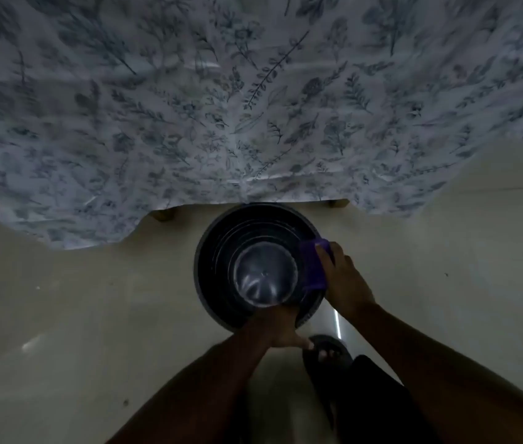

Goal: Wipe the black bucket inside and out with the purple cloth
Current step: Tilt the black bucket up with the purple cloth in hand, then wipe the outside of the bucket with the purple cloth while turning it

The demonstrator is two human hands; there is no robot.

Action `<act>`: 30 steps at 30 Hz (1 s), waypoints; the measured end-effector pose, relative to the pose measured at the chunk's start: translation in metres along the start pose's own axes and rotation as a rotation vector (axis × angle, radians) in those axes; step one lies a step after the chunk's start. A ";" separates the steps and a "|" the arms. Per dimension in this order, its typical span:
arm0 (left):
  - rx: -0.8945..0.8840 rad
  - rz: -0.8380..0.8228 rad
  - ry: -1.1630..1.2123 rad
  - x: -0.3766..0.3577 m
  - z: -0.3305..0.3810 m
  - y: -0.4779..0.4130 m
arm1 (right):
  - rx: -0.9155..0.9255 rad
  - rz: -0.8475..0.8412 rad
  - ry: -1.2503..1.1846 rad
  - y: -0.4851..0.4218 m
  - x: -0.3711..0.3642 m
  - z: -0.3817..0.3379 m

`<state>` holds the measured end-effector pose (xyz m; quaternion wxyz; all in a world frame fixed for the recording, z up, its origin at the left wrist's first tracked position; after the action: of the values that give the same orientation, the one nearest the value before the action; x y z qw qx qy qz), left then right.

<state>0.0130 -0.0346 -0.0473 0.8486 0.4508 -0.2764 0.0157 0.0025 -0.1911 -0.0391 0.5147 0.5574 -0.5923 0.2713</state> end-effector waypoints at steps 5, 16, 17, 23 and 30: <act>0.032 0.182 -0.285 0.008 -0.002 0.019 | -0.004 0.062 -0.118 -0.007 0.017 -0.015; -0.047 0.500 0.093 0.100 -0.022 0.052 | 0.062 0.120 -0.263 -0.024 0.091 -0.033; -0.061 0.510 0.146 0.102 -0.021 0.051 | 0.077 0.113 -0.252 -0.025 0.091 -0.032; -0.042 0.505 0.299 0.107 -0.029 0.027 | 0.088 0.067 -0.218 -0.016 0.072 -0.027; -0.019 0.579 0.424 0.120 -0.066 0.009 | 0.140 0.021 -0.166 0.007 0.020 -0.033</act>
<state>0.1423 -0.0043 -0.0114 0.8517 0.3326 -0.2107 0.3458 0.0090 -0.1675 -0.0087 0.4207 0.6061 -0.6185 0.2703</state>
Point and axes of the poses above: each hand's wrist, its own y-axis away from the middle knuckle, its own x-axis out of the back of the hand, z = x × y, the point moved 6 cm from there along -y, towards the middle knuckle, and after that the axes turned 4 degrees about z, right-handed, at the moved point
